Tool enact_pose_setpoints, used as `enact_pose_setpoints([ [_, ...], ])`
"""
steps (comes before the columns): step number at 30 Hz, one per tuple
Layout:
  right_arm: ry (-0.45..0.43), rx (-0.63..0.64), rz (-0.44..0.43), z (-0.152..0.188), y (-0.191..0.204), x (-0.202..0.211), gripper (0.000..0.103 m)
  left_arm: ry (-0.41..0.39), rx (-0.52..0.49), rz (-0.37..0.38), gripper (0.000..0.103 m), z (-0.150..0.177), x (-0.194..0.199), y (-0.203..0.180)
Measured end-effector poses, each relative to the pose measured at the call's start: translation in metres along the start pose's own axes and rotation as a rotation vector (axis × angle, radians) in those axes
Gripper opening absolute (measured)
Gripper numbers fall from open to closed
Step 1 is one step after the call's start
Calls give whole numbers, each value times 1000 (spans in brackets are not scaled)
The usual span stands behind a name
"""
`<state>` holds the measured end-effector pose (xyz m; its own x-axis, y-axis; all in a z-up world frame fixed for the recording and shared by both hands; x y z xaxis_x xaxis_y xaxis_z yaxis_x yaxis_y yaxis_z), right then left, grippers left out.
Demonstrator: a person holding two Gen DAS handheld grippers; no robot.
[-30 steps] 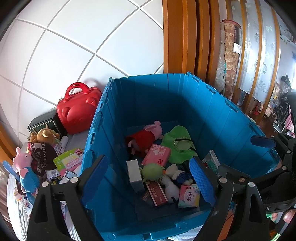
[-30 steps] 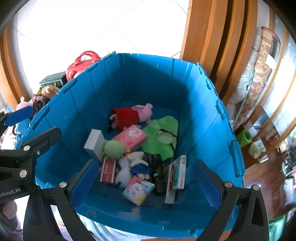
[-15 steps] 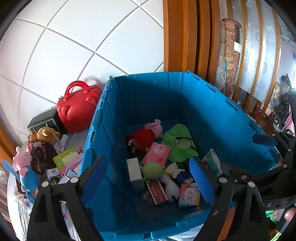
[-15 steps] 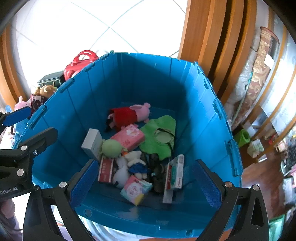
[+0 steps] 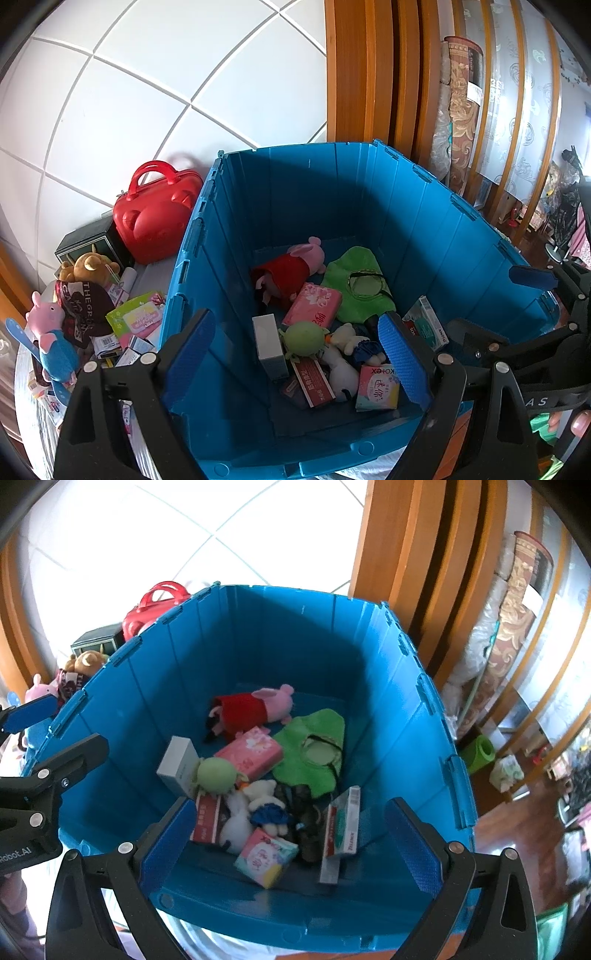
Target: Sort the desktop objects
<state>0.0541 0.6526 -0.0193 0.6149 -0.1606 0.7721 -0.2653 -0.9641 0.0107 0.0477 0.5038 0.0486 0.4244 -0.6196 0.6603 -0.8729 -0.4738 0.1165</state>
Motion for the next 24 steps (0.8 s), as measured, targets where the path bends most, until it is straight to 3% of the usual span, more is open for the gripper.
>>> enact_pose_setpoints([
  [24, 3, -4, -2, 4, -4, -2, 103, 5, 5, -11, 91, 0, -2, 1],
])
Point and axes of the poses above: each gripper's, at about its wrist camera, not at the fingertips, and x roughly against the way its jaws point, y to its left, z to its underside, the point moved 5 cm from there along -x, roughly the way its jaws point, and after that the axes turned 7 degrees about -x, right-handed, at the moved point
